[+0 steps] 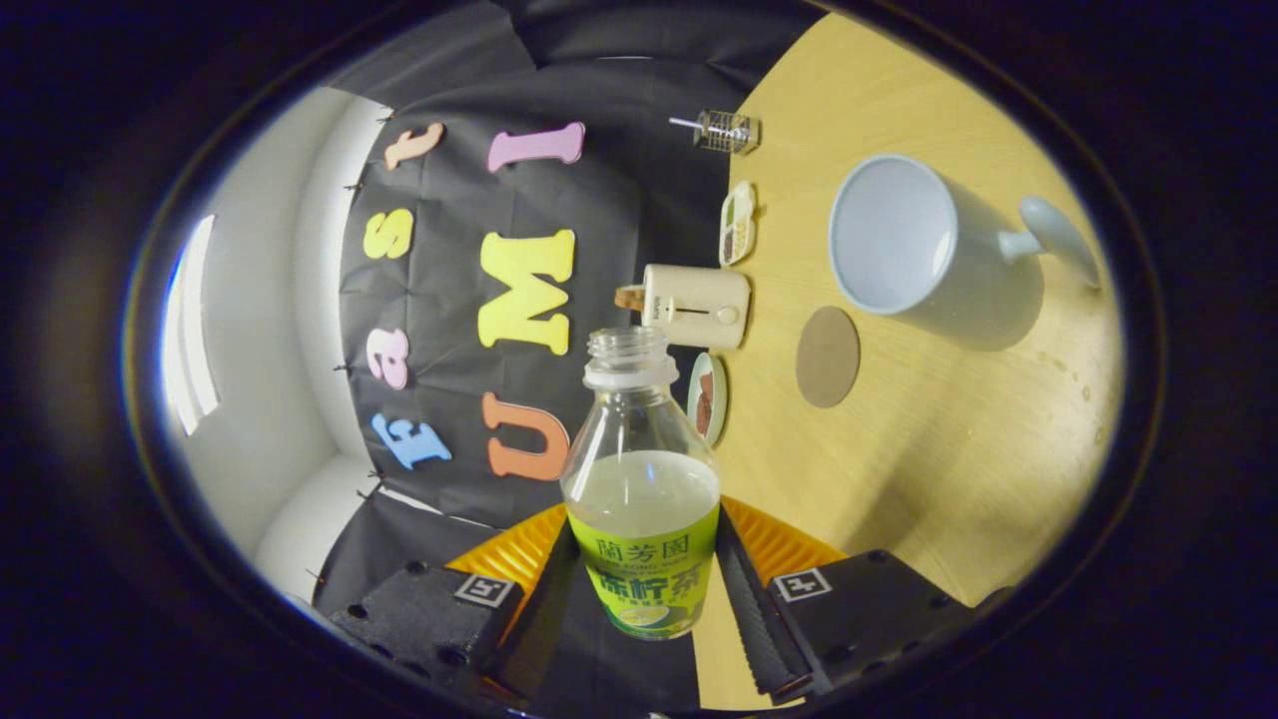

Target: Take the bottle from table, then pour the juice into the cup, finally place the bottle on the coaster

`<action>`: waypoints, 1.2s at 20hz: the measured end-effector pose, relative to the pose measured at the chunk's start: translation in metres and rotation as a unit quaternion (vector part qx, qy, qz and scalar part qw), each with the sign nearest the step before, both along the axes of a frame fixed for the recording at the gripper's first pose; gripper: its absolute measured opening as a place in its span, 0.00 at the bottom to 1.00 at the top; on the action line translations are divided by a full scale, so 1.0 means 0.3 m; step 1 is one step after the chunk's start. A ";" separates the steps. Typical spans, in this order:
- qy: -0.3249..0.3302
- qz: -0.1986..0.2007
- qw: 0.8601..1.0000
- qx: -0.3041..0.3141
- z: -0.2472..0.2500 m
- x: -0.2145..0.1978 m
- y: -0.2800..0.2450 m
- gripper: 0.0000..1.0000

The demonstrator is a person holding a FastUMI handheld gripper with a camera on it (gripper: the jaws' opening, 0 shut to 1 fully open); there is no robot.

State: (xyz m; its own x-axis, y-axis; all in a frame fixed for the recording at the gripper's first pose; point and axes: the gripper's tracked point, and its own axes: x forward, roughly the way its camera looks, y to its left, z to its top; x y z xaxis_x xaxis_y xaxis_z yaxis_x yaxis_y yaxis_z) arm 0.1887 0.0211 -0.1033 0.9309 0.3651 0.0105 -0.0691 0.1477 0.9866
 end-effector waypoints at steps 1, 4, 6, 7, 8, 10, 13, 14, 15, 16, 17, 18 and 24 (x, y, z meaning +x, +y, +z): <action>0.001 -0.001 1.000 0.010 0.002 0.006 -0.006 0.79; 0.001 -0.001 0.999 0.038 0.018 0.002 -0.006 0.79; 0.001 -0.004 0.998 0.060 0.031 0.006 -0.010 0.79; 0.000 -0.006 0.997 0.071 0.041 0.006 -0.013 0.79; -0.001 -0.008 0.997 0.081 0.052 0.005 -0.019 0.79; -0.004 -0.013 0.995 0.098 0.071 0.005 -0.026 0.79; -0.009 -0.015 0.993 0.119 0.100 -0.006 -0.033 0.79; -0.009 -0.016 0.992 0.126 0.108 -0.008 -0.039 0.79; -0.010 -0.018 0.991 0.135 0.112 -0.006 -0.045 0.79; -0.009 -0.018 0.990 0.139 0.118 -0.007 -0.045 0.79; -0.010 -0.020 0.989 0.145 0.120 -0.005 -0.049 0.79; -0.009 -0.020 0.988 0.152 0.126 -0.006 -0.053 0.79; 0.003 -0.018 0.984 0.180 0.114 0.003 -0.054 0.79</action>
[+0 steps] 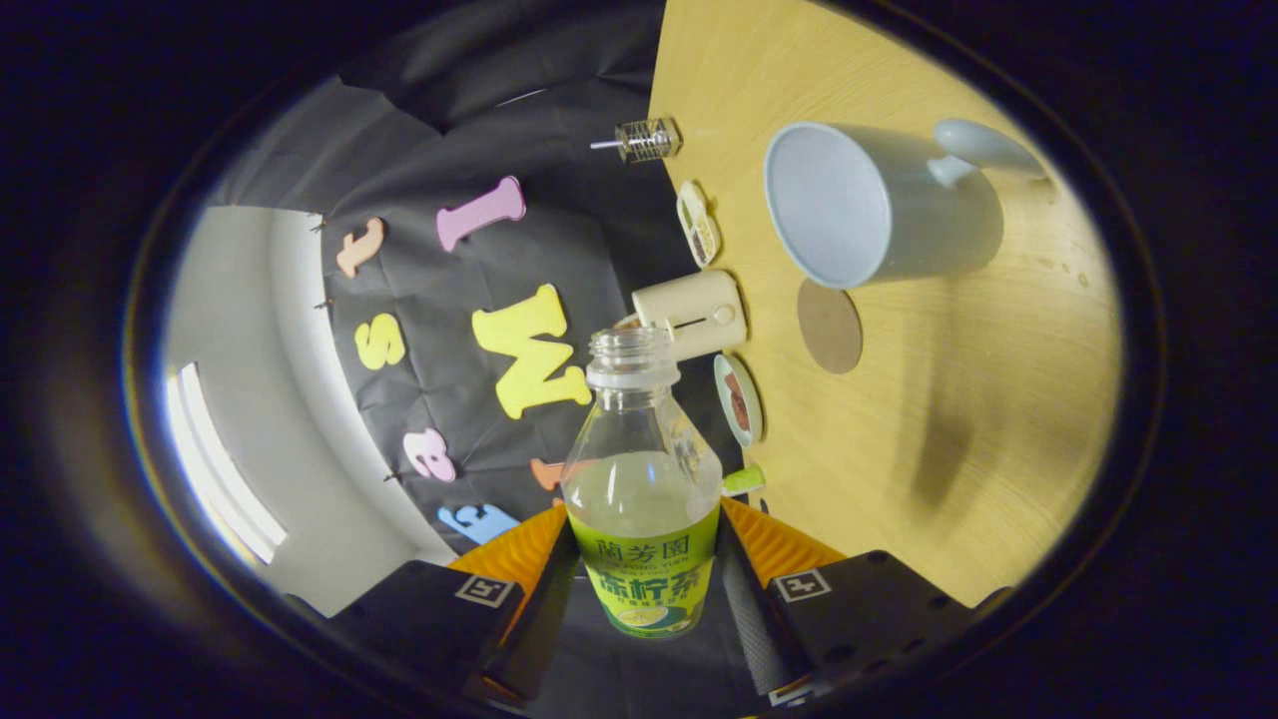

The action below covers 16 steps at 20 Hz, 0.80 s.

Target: Take the bottle from table, then pour the juice into the cup, finally place the bottle on the coaster

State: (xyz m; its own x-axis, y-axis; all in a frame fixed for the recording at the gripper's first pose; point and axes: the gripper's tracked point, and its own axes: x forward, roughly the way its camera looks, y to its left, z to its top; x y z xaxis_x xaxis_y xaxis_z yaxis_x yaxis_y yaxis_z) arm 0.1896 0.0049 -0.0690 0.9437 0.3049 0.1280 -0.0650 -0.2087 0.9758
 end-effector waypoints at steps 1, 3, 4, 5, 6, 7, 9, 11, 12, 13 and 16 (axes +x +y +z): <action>0.002 0.002 1.000 0.005 -0.006 0.004 0.005 0.79; 0.003 0.005 1.000 0.016 0.000 0.008 0.004 0.79; 0.005 0.005 1.000 0.019 -0.001 0.007 0.001 0.79; 0.006 0.003 1.000 0.024 -0.001 0.008 -0.003 0.79; 0.007 0.001 1.000 0.026 0.001 0.008 -0.005 0.79; 0.007 -0.002 1.000 0.029 0.002 0.010 -0.011 0.79; 0.007 -0.007 0.999 0.034 0.008 0.010 -0.021 0.79; 0.008 -0.009 0.999 0.043 0.014 0.009 -0.029 0.79; 0.008 -0.008 0.999 0.048 0.018 0.008 -0.030 0.79; 0.005 -0.007 0.999 0.052 0.023 0.011 -0.028 0.79; 0.003 -0.005 0.998 0.062 0.047 0.003 -0.024 0.79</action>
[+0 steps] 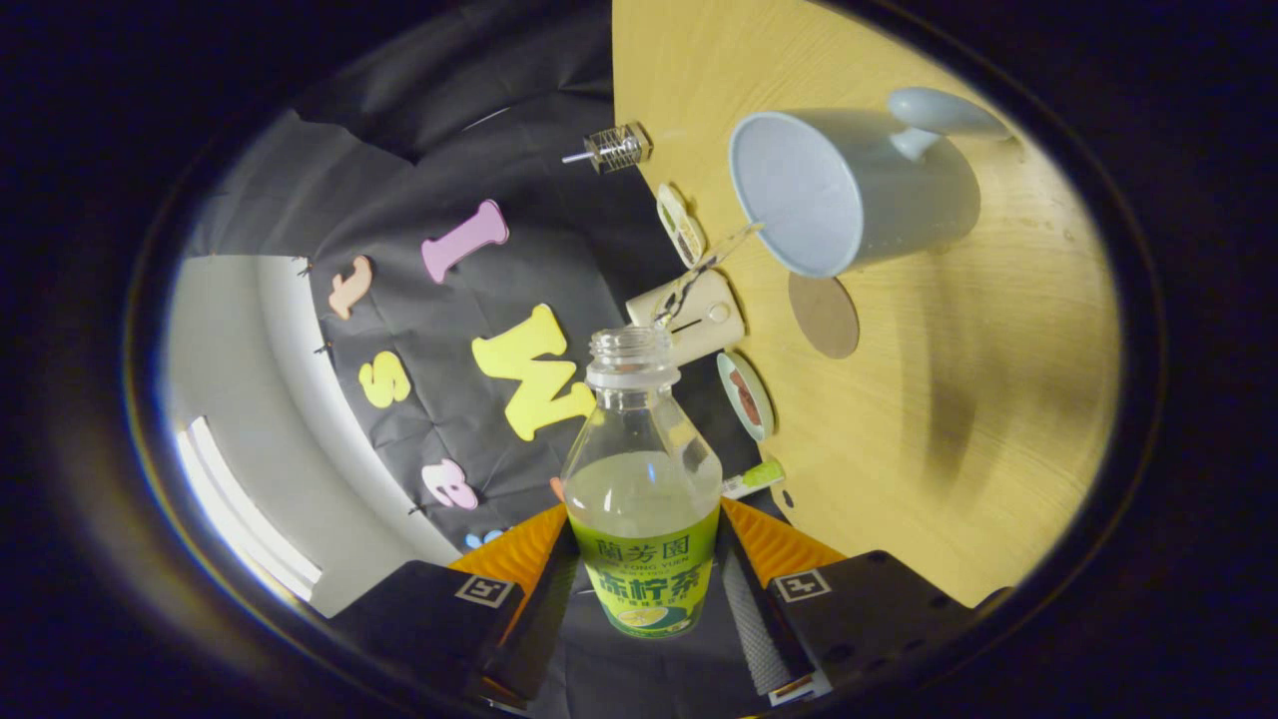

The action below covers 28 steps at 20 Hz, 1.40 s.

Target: Take the bottle from table, then pour the juice into the cup, finally place the bottle on the coaster

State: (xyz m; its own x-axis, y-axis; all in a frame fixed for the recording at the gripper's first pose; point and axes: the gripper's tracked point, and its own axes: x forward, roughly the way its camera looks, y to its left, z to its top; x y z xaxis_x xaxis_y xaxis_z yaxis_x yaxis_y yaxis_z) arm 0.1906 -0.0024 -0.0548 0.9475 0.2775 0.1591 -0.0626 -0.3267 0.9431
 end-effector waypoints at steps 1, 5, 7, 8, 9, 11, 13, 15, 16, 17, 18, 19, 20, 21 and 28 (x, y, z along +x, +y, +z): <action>-0.001 -0.002 1.000 0.004 0.006 0.000 -0.004 0.79; -0.005 -0.009 1.000 0.018 0.023 0.000 -0.023 0.79; -0.005 -0.007 1.000 0.024 0.028 0.002 -0.023 0.79; -0.006 -0.006 1.000 0.026 0.031 0.003 -0.024 0.79; -0.007 -0.004 1.000 0.029 0.033 0.009 -0.023 0.79; -0.008 -0.006 0.999 0.039 0.034 0.014 -0.024 0.79; -0.005 -0.004 0.999 0.051 0.032 0.012 -0.025 0.79; -0.001 -0.002 0.998 0.064 0.041 0.006 -0.023 0.79; -0.001 -0.003 0.998 0.070 0.046 0.004 -0.025 0.79; -0.001 -0.003 0.997 0.072 0.051 0.008 -0.024 0.79; -0.002 -0.005 0.997 0.073 0.057 0.008 -0.026 0.79; -0.004 -0.005 0.997 0.073 0.063 0.009 -0.026 0.79; -0.006 -0.006 0.997 0.075 0.070 0.001 -0.031 0.79; -0.008 -0.007 0.997 0.079 0.078 0.001 -0.033 0.79; -0.023 0.002 0.994 0.109 0.139 -0.008 -0.033 0.79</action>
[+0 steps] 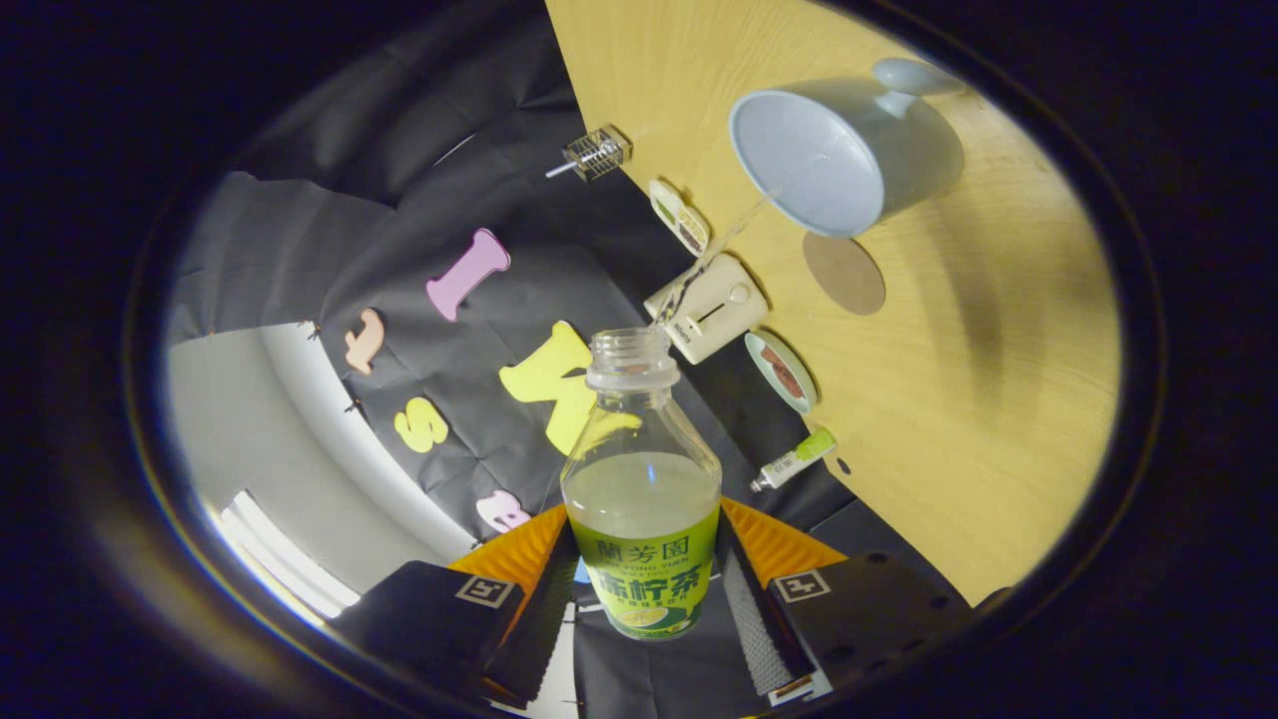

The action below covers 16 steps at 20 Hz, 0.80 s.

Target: Take the bottle from table, then pour the juice into the cup, finally place the bottle on the coaster

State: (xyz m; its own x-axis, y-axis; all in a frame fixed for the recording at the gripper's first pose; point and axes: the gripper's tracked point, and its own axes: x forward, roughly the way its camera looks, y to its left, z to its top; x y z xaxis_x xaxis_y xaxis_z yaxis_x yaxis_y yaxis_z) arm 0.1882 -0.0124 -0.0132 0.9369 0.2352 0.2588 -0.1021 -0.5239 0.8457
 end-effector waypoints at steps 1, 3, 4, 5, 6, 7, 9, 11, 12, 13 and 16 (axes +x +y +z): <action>-0.003 0.000 1.000 0.003 0.008 -0.006 -0.004 0.79; -0.007 -0.005 1.000 0.012 0.015 -0.004 -0.012 0.79; -0.008 -0.006 1.000 0.017 0.021 -0.005 -0.018 0.79; -0.009 -0.007 1.000 0.023 0.029 -0.003 -0.021 0.79; -0.012 -0.008 0.999 0.030 0.043 -0.011 -0.025 0.79; -0.014 -0.007 0.999 0.037 0.049 -0.014 -0.027 0.79; -0.015 -0.005 0.999 0.046 0.060 -0.024 -0.035 0.79; -0.016 -0.004 0.998 0.053 0.065 -0.028 -0.037 0.79; -0.016 -0.004 0.998 0.056 0.071 -0.034 -0.041 0.79; -0.018 -0.005 0.998 0.057 0.078 -0.028 -0.046 0.79; -0.025 -0.009 0.998 0.064 0.093 -0.023 -0.058 0.79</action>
